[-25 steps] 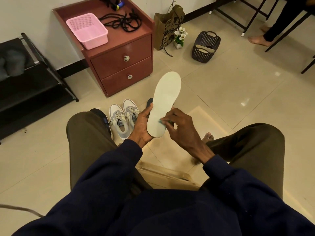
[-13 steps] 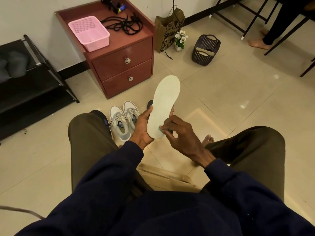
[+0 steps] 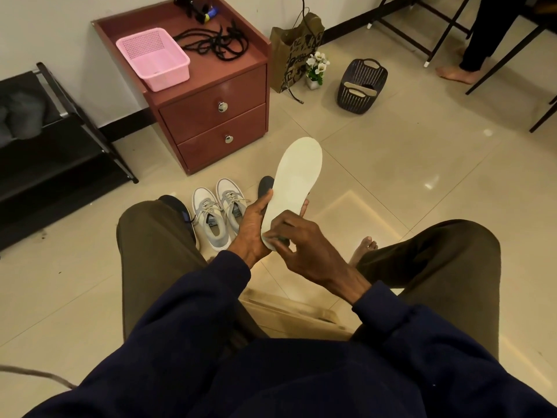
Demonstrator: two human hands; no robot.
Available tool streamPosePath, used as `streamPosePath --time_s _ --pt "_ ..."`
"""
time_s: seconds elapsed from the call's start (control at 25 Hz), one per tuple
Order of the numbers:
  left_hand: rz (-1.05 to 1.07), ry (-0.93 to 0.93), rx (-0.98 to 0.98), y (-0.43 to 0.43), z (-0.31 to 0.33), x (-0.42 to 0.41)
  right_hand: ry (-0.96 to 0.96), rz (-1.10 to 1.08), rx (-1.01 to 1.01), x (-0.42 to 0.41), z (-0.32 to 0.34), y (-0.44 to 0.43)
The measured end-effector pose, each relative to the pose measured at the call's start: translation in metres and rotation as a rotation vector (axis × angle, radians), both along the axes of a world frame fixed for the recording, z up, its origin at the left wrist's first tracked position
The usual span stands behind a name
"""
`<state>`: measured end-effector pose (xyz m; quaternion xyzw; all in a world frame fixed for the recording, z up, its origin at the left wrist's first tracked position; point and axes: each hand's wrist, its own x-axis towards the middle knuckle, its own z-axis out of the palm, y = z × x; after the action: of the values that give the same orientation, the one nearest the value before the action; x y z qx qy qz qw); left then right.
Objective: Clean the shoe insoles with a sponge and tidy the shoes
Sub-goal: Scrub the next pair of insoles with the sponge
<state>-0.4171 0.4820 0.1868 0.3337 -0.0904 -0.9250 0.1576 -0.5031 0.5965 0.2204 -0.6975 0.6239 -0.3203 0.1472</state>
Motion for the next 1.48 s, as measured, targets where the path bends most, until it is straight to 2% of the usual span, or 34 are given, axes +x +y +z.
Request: streamPosePath --time_s 0.08,0.28,0.32,0.4,0.48,0.52,0.72,0.8,0.88,1.0,1.08,1.24,1.4,1.48 --pt "-0.013 -0.017 -0.023 0.0 -0.006 0.0 0.03 0.01 -0.012 -0.005 -0.002 -0.005" --pt "-0.075 -0.112 -0.164 0.011 0.001 -0.006 0.062 -0.429 -0.036 -0.056 -0.011 -0.016" --pt "-0.075 -0.125 -0.168 0.012 0.001 -0.007 0.058 -0.418 -0.04 -0.054 -0.01 -0.013" --pt "-0.082 -0.129 -0.167 0.01 0.003 -0.005 0.045 -0.239 -0.032 -0.035 -0.003 -0.006" --pt "-0.116 -0.083 -0.136 0.01 0.003 -0.003 0.117 -0.047 -0.016 -0.021 -0.003 -0.001" --pt "-0.109 -0.061 -0.128 0.01 0.005 -0.002 0.151 -0.035 -0.027 -0.025 -0.005 -0.004" --pt "-0.086 0.016 -0.107 0.013 0.006 -0.005 0.086 -0.461 -0.071 -0.077 -0.01 -0.011" --pt "-0.116 0.024 -0.118 0.012 0.008 -0.004 0.015 -0.417 -0.09 -0.074 -0.003 -0.006" --pt "-0.171 -0.021 -0.18 0.007 0.009 -0.002 -0.035 -0.233 -0.05 -0.056 0.004 -0.001" --pt "-0.239 -0.033 -0.202 0.003 0.009 0.002 0.028 -0.001 0.028 -0.037 0.004 0.001" --pt "-0.249 0.0 -0.151 0.005 0.007 0.0 0.071 -0.092 -0.028 -0.049 0.001 -0.005" --pt "-0.341 0.077 -0.137 0.012 0.006 -0.001 0.003 -0.555 -0.092 -0.093 -0.006 -0.008" --pt "-0.385 0.089 -0.134 0.01 0.007 -0.001 -0.081 -0.456 -0.115 -0.093 -0.002 -0.003" --pt "-0.407 0.109 -0.143 0.011 0.007 -0.001 -0.101 -0.523 -0.134 -0.101 -0.002 -0.007"
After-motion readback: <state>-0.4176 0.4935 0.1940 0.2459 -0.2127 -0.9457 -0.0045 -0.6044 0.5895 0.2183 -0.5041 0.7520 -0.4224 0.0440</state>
